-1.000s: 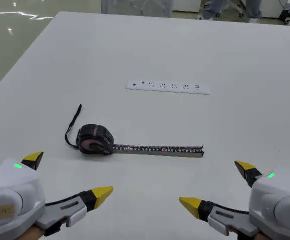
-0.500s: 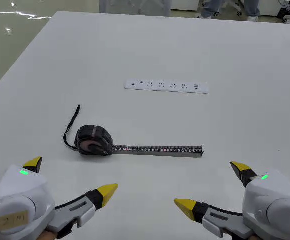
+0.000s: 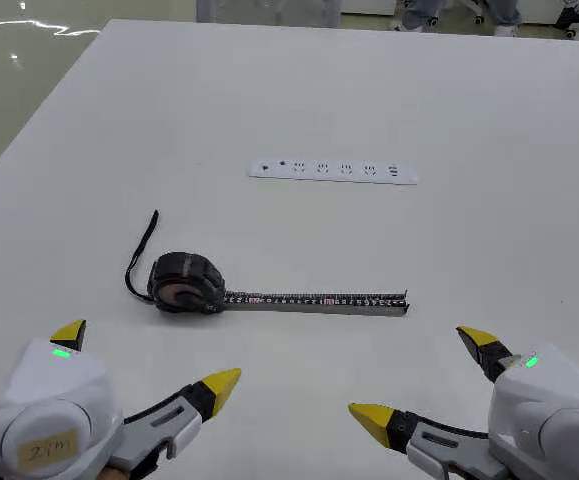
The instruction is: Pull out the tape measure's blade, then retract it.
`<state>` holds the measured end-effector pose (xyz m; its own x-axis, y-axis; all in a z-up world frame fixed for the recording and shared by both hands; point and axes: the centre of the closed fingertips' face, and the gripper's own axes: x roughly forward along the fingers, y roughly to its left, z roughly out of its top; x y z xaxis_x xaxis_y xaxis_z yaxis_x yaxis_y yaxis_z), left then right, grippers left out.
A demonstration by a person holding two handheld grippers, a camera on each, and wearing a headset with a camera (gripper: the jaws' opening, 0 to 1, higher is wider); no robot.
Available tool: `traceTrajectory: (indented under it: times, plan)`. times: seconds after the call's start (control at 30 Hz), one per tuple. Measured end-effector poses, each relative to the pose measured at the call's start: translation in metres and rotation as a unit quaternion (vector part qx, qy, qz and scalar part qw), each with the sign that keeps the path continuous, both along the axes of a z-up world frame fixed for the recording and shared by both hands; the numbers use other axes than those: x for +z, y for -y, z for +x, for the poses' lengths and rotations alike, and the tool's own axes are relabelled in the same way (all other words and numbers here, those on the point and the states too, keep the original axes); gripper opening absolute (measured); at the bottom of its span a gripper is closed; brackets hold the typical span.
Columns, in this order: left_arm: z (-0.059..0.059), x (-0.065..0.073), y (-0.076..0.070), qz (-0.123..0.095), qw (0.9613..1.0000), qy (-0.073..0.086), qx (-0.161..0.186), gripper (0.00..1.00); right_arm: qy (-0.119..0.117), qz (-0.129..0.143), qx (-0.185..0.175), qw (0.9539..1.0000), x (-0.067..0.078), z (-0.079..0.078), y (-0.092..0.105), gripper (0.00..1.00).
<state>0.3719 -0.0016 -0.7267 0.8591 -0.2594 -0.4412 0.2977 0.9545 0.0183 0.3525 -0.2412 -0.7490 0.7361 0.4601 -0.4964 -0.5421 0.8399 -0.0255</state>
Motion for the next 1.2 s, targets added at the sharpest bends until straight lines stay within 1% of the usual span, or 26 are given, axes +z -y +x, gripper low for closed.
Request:
traceTrajectory:
  times: [0.1, 0.17, 0.23, 0.3, 0.37, 0.4, 0.5, 0.63, 0.8, 0.93, 1.07, 1.2]
  plan:
    - [0.002, -0.002, 0.0, -0.001, 1.0, -0.001, 0.005, 1.0, -0.003, -0.002, 0.006, 1.0, -0.003, 0.002, 0.001, 0.91]
    - [0.004, -0.003, 0.0, -0.001, 1.0, -0.001, 0.01, 1.0, 0.001, -0.002, 0.013, 0.9999, -0.005, 0.004, 0.004, 0.91]
    - [0.007, -0.005, 0.0, -0.001, 0.9999, -0.001, 0.012, 1.0, -0.001, -0.003, 0.019, 0.9998, -0.008, 0.006, 0.006, 0.9]
    - [0.009, -0.006, -0.001, 0.002, 0.9998, 0.0, 0.019, 1.0, 0.002, -0.003, 0.029, 0.9996, -0.01, 0.009, 0.008, 0.88]
    - [0.012, -0.007, -0.002, 0.0, 0.9997, 0.0, 0.026, 1.0, 0.003, -0.003, 0.039, 0.9992, -0.012, 0.012, 0.01, 0.88]
    - [0.014, -0.008, -0.003, 0.001, 0.9996, 0.0, 0.029, 1.0, 0.008, 0.0, 0.049, 0.9988, -0.012, 0.014, 0.01, 0.87]
    - [0.018, -0.01, -0.003, 0.002, 0.9993, 0.001, 0.037, 1.0, 0.01, -0.001, 0.06, 0.9981, -0.015, 0.02, 0.013, 0.85]
    - [0.024, -0.013, -0.004, 0.002, 0.9989, 0.0, 0.046, 1.0, 0.017, 0.008, 0.078, 0.9968, -0.017, 0.026, 0.015, 0.81]
    - [0.031, -0.016, -0.004, 0.001, 0.9985, 0.001, 0.055, 0.99, 0.021, 0.008, 0.102, 0.9946, -0.021, 0.033, 0.016, 0.79]
    - [0.037, -0.019, -0.003, 0.001, 0.9982, 0.0, 0.06, 0.99, 0.025, 0.006, 0.121, 0.9923, -0.025, 0.039, 0.018, 0.74]
    - [0.043, -0.023, -0.003, 0.003, 0.9978, 0.0, 0.067, 0.98, 0.029, -0.016, 0.148, 0.9885, -0.03, 0.045, 0.02, 0.71]
    - [0.05, -0.025, -0.005, 0.002, 0.9972, -0.001, 0.075, 0.97, 0.034, -0.017, 0.161, 0.9862, -0.032, 0.053, 0.021, 0.67]
